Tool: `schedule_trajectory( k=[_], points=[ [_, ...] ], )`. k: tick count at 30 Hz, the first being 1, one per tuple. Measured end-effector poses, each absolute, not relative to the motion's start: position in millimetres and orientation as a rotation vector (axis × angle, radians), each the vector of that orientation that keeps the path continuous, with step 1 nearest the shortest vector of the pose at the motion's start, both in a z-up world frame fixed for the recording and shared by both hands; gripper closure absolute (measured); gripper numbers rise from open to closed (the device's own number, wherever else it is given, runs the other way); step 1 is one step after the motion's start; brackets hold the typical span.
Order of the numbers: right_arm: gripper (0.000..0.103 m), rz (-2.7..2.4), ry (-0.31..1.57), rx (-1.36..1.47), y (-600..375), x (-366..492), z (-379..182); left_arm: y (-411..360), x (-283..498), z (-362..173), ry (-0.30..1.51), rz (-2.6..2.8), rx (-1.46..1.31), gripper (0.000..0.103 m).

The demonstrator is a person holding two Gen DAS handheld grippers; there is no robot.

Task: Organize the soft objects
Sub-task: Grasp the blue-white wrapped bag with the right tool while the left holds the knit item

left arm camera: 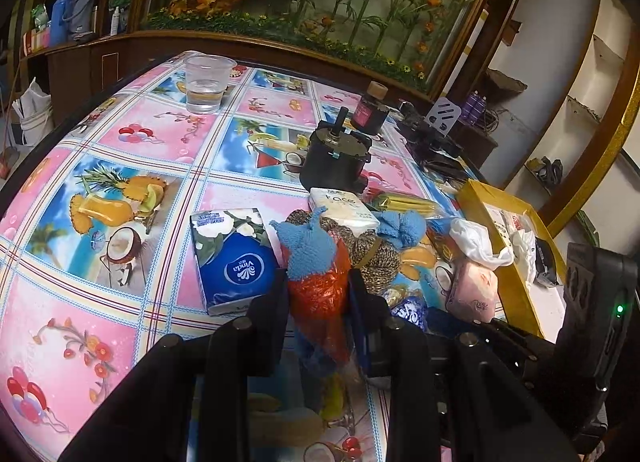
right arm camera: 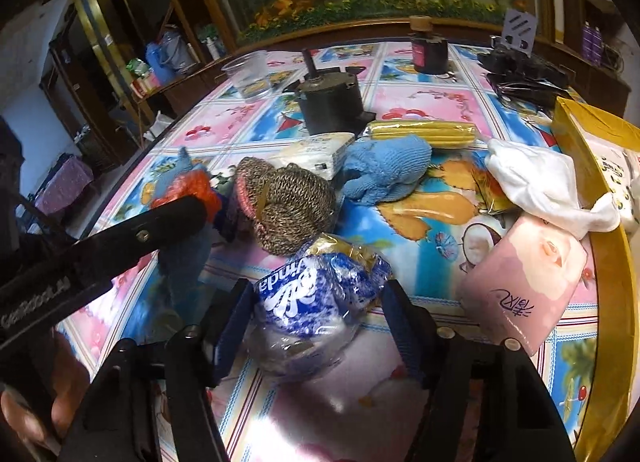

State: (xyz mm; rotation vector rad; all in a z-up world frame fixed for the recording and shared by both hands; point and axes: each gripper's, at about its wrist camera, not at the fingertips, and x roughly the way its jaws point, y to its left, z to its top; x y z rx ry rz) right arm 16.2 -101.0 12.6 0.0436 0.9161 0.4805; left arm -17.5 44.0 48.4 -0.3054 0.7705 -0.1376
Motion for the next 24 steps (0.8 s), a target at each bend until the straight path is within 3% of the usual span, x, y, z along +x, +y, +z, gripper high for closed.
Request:
schedule_trajectory(
  k=[1,3,5,10,20,23,24],
  points=[
    [0.039,0.48,0.904,0.053,-105.1,15.3,14.5,43.4,-17.4,48.3,0.772,-0.138,-0.303,0.076],
    [0.058,0.459,0.861,0.073,-115.5,12.6,19.5,41.7,-17.2,48.3,0.771,-0.14,-0.296,0.076],
    [0.059,0.432,0.822,0.1,-127.4,11.4,23.7,38.8,-17.3,48.5,0.77,-0.146,-0.284,0.076],
    [0.058,0.431,0.82,0.114,-139.6,13.4,24.7,30.5,-17.1,49.1,0.77,-0.155,-0.248,0.076],
    [0.033,0.42,0.932,0.132,-132.3,21.1,12.9,30.5,-16.1,49.0,0.768,-0.161,-0.253,0.076],
    [0.033,0.403,0.917,0.029,-117.3,20.5,11.6,31.2,-16.3,49.4,0.765,-0.164,-0.251,0.076],
    [0.038,0.407,0.912,-0.042,-108.2,20.4,10.9,31.0,-16.4,49.5,0.766,-0.164,-0.253,0.076]
  ],
)
